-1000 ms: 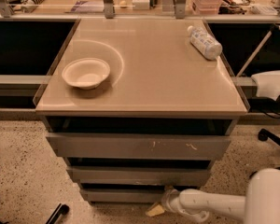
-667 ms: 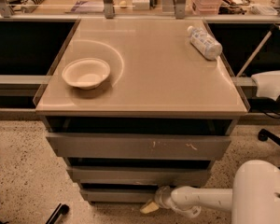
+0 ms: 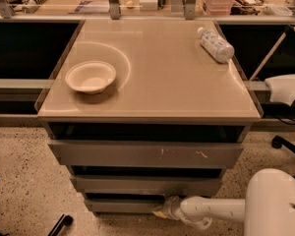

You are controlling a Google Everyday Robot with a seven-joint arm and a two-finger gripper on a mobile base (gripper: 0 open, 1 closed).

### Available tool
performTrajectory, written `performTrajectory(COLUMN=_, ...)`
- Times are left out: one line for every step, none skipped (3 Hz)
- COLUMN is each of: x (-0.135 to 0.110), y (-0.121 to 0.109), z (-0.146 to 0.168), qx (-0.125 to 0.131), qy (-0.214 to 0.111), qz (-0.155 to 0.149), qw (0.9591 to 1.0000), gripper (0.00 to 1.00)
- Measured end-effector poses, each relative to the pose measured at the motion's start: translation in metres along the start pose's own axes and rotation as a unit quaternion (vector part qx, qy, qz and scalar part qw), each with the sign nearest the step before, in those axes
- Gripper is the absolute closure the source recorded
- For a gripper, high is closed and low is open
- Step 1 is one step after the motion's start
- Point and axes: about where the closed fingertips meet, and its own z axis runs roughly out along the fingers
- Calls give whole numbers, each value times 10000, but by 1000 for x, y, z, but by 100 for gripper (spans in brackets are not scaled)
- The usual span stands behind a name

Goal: Open bottom drawer

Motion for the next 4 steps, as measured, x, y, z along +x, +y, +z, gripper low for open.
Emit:
performTrajectory(x=0, y=0, z=0, qx=0, qy=0, qz=0, qw=10000, gripper=65)
performTrajectory(x=0, y=0, z=0, qx=-1, qy=-1, qz=0, qw=10000, gripper=89)
performTrajectory(x=5, y=10, z=-6, qx=-153, qy=-151, qz=-45, qw=9998, gripper=100)
performTrajectory(x=4, y=10, z=-8, qx=-154, qy=-151, qz=-45, qw=9998, gripper=100)
